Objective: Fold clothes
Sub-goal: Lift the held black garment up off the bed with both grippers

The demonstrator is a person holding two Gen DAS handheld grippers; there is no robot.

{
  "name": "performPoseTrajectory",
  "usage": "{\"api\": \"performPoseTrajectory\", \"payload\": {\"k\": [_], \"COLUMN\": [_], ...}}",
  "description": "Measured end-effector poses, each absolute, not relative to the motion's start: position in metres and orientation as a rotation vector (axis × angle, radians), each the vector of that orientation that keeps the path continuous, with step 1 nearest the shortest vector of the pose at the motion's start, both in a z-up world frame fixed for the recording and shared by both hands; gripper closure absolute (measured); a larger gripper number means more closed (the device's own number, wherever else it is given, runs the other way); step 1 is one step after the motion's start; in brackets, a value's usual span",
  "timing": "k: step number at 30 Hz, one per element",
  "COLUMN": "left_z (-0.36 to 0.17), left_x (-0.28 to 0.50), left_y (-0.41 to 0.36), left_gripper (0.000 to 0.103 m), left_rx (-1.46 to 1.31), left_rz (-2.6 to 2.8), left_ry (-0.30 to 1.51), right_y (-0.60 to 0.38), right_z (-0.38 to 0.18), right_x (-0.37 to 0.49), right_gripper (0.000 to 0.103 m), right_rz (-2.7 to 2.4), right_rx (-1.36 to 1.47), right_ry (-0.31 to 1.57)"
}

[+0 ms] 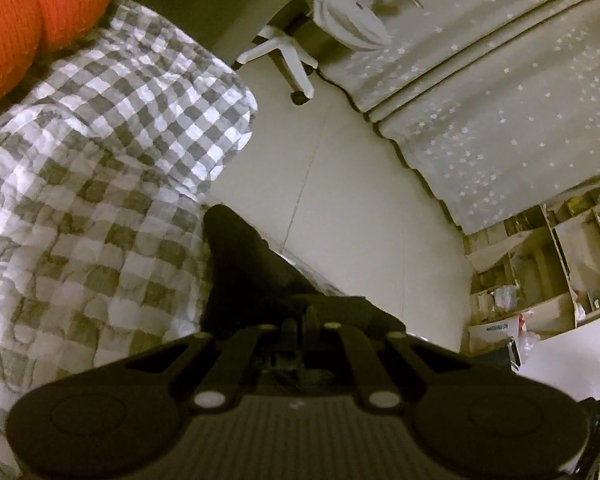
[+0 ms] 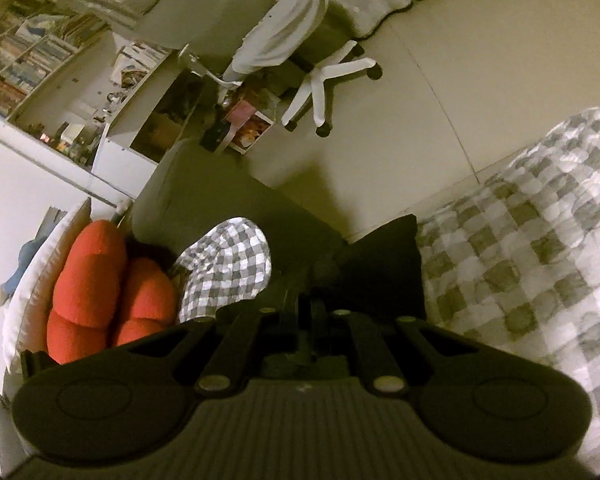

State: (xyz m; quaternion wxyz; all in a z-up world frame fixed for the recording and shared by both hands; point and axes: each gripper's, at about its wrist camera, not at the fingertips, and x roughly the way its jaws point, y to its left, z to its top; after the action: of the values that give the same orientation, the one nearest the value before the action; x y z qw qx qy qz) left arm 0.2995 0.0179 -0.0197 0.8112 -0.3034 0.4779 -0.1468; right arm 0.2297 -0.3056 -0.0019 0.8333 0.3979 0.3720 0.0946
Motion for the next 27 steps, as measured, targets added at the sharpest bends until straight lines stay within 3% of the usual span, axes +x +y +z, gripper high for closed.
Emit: {"api": "performPoseTrajectory", "payload": {"k": [4, 6, 8, 10, 11, 13, 14, 22, 27], "left_z": [-0.027, -0.030, -0.028, -0.022, -0.019, -0.013, -0.011, -0.010, -0.022], "left_x": [0.308, 0.313, 0.315, 0.314, 0.313, 0.312, 0.312, 0.309, 0.296], "left_y": [0.019, 0.021, 0.021, 0.023, 0.025, 0.031, 0.034, 0.044, 0.042], "left_gripper": [0.101, 0.099, 0.096, 0.085, 0.074, 0.064, 0.061, 0.061, 0.060], "left_rx": [-0.671, -0.692, -0.687, -0.679, -0.673, -0.678, -0.688, -0.675, -0.603], "left_rz": [-0.281, -0.277, -0.303, -0.321, -0.324, -0.333, -0.340, -0.355, -0.361], "left_ry": [1.042, 1.052, 1.038, 0.998, 0.972, 0.929, 0.914, 0.850, 0.853], "right_y": [-0.308, -0.312, -0.317, -0.321, -0.322, -0.323, -0.323, -0.326, -0.308], "right_z": [-0.009, -0.014, -0.017, -0.012, -0.008, -0.001, 0.002, 0.010, 0.006], "right_x": [0.237, 0.241, 0.245, 0.246, 0.246, 0.245, 0.244, 0.235, 0.231], "right_gripper": [0.095, 0.087, 0.088, 0.087, 0.085, 0.075, 0.064, 0.062, 0.062], "right_rz": [0.176, 0.151, 0.131, 0.138, 0.145, 0.155, 0.158, 0.137, 0.129], "right_rx": [0.883, 0.915, 0.949, 0.960, 0.956, 0.923, 0.896, 0.754, 0.506], "right_ry": [0.803, 0.821, 0.839, 0.830, 0.819, 0.797, 0.786, 0.722, 0.714]}}
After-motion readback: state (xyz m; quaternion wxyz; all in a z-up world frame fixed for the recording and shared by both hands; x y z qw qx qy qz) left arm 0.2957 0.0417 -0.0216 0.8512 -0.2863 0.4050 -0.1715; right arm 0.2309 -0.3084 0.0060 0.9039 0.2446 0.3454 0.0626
